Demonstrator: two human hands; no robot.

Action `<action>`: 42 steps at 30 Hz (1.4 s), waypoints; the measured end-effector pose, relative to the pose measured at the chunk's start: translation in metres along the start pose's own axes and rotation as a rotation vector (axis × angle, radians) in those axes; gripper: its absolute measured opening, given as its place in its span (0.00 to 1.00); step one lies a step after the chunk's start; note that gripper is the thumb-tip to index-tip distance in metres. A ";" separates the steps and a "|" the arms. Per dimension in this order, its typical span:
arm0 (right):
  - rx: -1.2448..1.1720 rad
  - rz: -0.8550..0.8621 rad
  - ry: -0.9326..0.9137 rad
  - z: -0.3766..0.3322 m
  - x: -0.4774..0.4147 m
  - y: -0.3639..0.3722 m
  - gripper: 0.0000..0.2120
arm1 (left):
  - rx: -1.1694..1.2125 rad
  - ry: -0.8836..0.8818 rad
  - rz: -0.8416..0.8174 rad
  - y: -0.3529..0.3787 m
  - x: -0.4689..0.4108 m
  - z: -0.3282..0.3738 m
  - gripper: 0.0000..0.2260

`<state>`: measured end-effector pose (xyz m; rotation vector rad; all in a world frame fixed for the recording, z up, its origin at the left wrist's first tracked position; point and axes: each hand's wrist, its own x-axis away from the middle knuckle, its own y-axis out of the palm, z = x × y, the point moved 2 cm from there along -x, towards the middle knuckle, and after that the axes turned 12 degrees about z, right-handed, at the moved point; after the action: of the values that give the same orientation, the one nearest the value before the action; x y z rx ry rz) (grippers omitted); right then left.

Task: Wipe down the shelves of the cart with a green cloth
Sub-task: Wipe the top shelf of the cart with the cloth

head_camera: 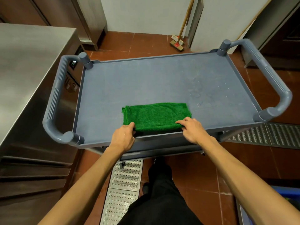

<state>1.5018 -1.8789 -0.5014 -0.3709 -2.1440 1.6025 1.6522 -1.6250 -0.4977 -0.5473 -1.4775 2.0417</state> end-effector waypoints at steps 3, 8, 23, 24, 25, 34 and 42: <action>0.033 0.007 -0.006 -0.001 0.007 -0.004 0.22 | -0.031 0.014 -0.022 -0.004 0.006 0.000 0.08; 0.043 -0.011 -0.027 -0.004 0.011 -0.015 0.22 | -0.030 0.015 -0.037 -0.014 0.013 0.001 0.09; -0.013 -0.123 -0.154 -0.048 -0.005 0.000 0.26 | -0.090 0.169 -0.173 0.009 -0.004 0.051 0.22; -0.029 -0.128 -0.143 -0.049 -0.007 0.002 0.23 | -0.080 0.160 -0.153 0.010 -0.005 0.051 0.18; -0.036 -0.132 -0.132 -0.050 -0.008 0.003 0.21 | -0.071 0.152 -0.128 0.012 -0.006 0.050 0.15; -0.028 -0.131 -0.088 -0.050 -0.006 -0.007 0.14 | 0.022 0.133 -0.131 -0.001 -0.009 0.043 0.11; -0.041 -0.189 -0.124 -0.057 0.000 -0.019 0.10 | 0.061 0.100 -0.266 -0.011 -0.008 0.037 0.12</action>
<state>1.5308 -1.8365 -0.4702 -0.0790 -2.2324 1.5117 1.6372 -1.6542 -0.4754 -0.3990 -1.3471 1.8195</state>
